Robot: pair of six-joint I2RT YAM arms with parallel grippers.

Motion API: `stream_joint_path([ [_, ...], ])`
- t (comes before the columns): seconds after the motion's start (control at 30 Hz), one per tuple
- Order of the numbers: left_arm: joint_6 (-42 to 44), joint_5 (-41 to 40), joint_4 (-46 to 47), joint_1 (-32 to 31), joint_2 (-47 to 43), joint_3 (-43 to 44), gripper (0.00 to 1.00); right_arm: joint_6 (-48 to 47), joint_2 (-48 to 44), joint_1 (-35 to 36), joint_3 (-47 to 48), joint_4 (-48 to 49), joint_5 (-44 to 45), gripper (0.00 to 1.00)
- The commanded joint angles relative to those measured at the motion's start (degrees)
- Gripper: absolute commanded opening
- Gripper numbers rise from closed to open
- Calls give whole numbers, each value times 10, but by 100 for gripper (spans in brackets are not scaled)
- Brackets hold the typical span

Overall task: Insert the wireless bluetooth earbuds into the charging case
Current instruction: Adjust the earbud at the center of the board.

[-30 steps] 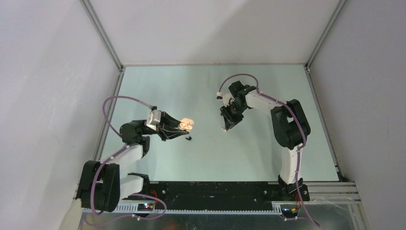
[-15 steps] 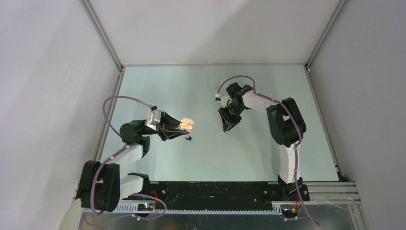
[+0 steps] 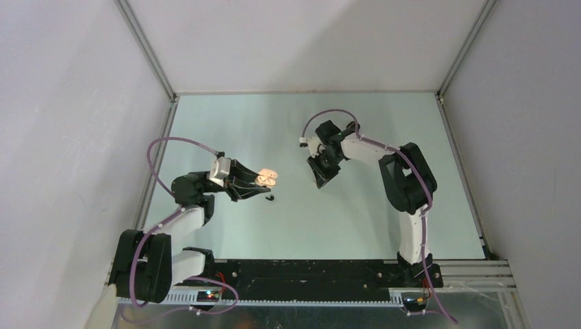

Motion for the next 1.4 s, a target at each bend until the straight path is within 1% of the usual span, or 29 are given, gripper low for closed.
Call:
stream_joint_path([
  [0.0,-1,9,31,1,0,14,0,-40,-53,10,-22,39,39,21],
  [0.2,1,9,31,1,1,13,0,-122,-131,42,-105,123,119,22],
  [0.27,2,9,31,1,2,12,0,-169,-153,61,-142,180,163,22],
  [0.3,3,9,31,1,2,12,0,-180,-163,73,-169,200,202,22],
  [0.4,3,10,31,2,2,12,0,-232,-172,98,-227,296,279,22],
  [0.47,3,9,31,2,0,11,0,-251,-170,111,-247,337,335,22],
  [0.57,4,10,31,1,-3,10,0,-276,-180,127,-269,372,361,26],
  [0.63,5,9,31,1,-4,10,0,-282,-203,129,-277,371,339,30],
  [0.7,6,9,31,1,-5,9,0,-271,-234,122,-278,345,287,35],
  [0.73,6,9,31,1,-5,9,0,-264,-256,118,-279,323,240,41],
  [0.77,6,9,31,1,-5,9,0,-256,-268,109,-277,300,214,48],
  [0.8,6,9,31,1,-5,9,0,-250,-286,97,-274,290,172,51],
  [0.83,6,8,31,1,-6,9,0,-236,-293,90,-270,267,152,53],
  [0.87,6,8,31,1,-7,8,0,-227,-300,72,-257,254,110,55],
  [0.9,7,8,31,1,-8,8,0,-207,-301,61,-249,231,90,55],
  [0.93,7,8,31,1,-8,9,0,-192,-296,36,-231,223,55,55],
  [0.97,7,8,31,1,-8,8,0,-160,-291,24,-220,207,42,55],
  [1.0,6,8,31,1,-9,8,0,-144,-276,-7,-199,199,25,54],
  [1.03,6,8,31,1,-9,8,0,-116,-266,-17,-177,181,17,51],
  [1.13,6,8,31,1,-9,9,0,-94,-224,-59,-157,157,-29,48],
  [1.2,5,9,31,1,-9,9,0,-94,-203,-59,-155,158,-2,45],
  [1.23,6,8,31,1,-9,9,0,-87,-197,-57,-155,173,40,41],
  [1.27,6,9,31,1,-8,9,0,-84,-184,-50,-155,180,63,40],
  [1.3,6,9,31,1,-8,9,0,-82,-178,-46,-155,194,104,38],
  [1.37,6,9,31,1,-5,9,0,-88,-157,-30,-155,204,139,38],
])
